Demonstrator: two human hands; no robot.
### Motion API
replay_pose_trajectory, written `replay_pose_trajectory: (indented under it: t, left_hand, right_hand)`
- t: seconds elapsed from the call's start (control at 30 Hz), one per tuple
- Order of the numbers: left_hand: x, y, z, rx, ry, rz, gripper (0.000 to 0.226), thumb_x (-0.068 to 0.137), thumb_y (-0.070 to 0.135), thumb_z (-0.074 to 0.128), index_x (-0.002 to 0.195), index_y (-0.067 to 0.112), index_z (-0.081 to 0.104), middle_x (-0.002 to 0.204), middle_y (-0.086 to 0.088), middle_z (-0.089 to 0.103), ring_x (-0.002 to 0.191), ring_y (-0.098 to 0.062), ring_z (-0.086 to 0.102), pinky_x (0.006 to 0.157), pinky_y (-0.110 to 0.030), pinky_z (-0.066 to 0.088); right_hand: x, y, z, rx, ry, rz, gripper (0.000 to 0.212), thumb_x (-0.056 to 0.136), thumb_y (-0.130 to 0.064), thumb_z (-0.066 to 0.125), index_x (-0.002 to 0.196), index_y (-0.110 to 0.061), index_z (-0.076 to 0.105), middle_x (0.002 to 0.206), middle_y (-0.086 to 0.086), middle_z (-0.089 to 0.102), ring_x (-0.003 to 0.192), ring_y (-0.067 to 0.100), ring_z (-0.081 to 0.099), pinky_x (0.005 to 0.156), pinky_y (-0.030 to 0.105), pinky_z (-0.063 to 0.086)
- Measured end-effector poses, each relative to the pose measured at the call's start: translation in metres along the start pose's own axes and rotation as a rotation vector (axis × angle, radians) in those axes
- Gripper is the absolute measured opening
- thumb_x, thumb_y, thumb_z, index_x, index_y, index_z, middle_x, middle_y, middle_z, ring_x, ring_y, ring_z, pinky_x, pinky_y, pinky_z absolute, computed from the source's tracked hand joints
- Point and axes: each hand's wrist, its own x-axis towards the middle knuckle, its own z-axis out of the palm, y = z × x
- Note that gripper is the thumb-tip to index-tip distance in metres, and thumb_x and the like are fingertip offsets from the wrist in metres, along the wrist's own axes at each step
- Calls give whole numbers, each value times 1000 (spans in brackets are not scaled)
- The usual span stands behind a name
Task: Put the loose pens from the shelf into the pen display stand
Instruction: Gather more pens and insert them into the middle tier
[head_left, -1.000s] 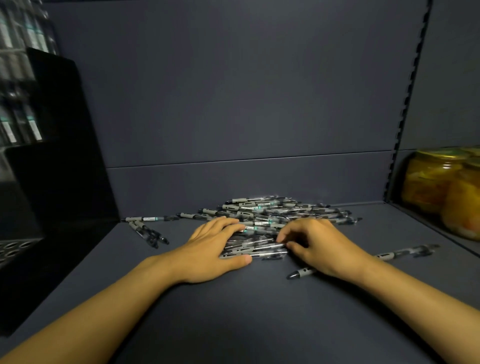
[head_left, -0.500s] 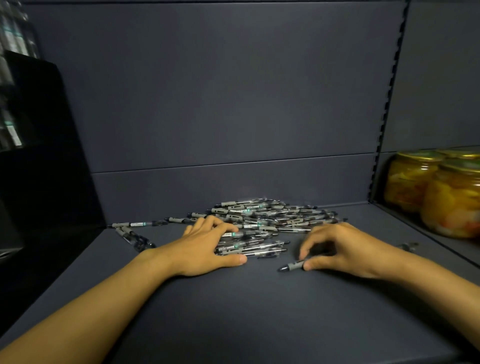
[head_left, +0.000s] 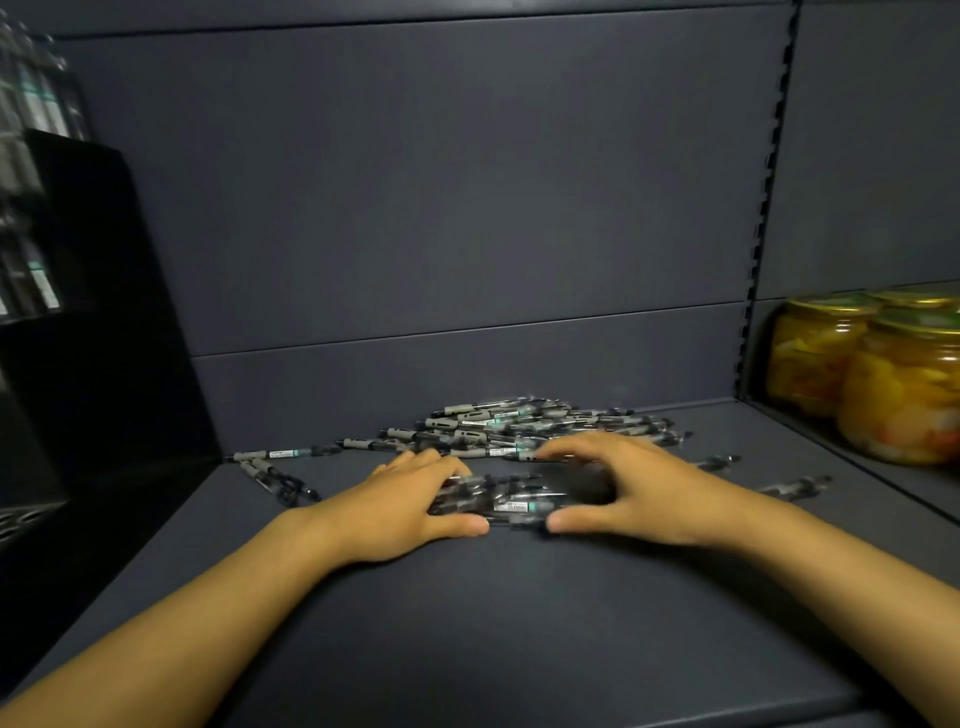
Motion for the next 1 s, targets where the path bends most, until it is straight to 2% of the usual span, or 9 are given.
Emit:
replay_pose_trajectory:
  t: [0.07,0.13,0.2,0.37,0.47,0.6,0.77,0.9,1.0]
  left_hand:
    - [1,2,-1,7,6,27,42,84,70,51,112,40,41,109,13,43,112,-10,42,97,-28,37]
    - [1,2,-2,5,1,38,40,83,71,52,106,41,38,105,14,43,105,-9,44,90,-26,38]
    - [2,2,-5,-4,-24,24,43,81,73,52,104,39,40,105,13,46,101,-9,48,88,-27,42]
    - [3,10,-17,32,-122,-9,53,84,69,55,114,25,53,112,6,56,100,-12,54,89,-31,47]
    - [1,17,-23,68,-149,-7,54,86,67,54,119,24,51,112,4,57,99,-13,54,89,-31,48]
    - [-7,29,-24,130,-84,62,44,90,62,53,120,31,44,102,7,55,93,-15,56,85,-34,50]
    - [-8,34,-29,158,-142,40,32,88,49,59,105,21,54,93,-1,64,83,-19,61,77,-41,53]
    - [-11,36,-26,115,-106,52,21,81,35,61,93,18,55,80,0,62,63,-15,55,60,-33,48]
    - [-13,33,-27,44,-56,58,18,82,34,61,92,21,54,80,4,59,70,-15,54,63,-32,45]
  right_hand:
    - [12,-12,6,103,-95,-10,73,74,-67,71,139,-43,48,139,-25,50,125,-5,47,110,24,39]
    - [21,-18,9,131,-149,-12,76,73,-61,76,141,-42,46,140,-22,51,124,-2,50,110,25,41]
    - [26,-18,12,43,-163,-15,80,75,-52,80,144,-37,42,143,-17,48,127,2,47,109,20,37]
    - [28,-8,28,38,-51,29,71,80,-52,75,143,-34,47,137,-13,57,127,7,52,109,29,41]
    - [26,-7,31,85,18,31,59,81,-45,77,135,-33,56,125,-16,63,114,2,57,99,20,44]
    - [26,-4,33,201,86,19,44,80,-30,81,120,-32,65,112,-17,70,103,-4,63,92,14,47]
    - [26,-4,35,214,144,0,34,79,-24,82,110,-33,68,107,-15,72,99,-8,62,83,3,42]
    - [23,-10,34,249,151,-34,46,77,-27,84,117,-36,64,110,-19,69,101,-8,62,91,12,48]
    - [20,-16,27,298,218,-63,72,70,-31,89,129,-45,51,114,-20,64,104,-8,61,94,19,49]
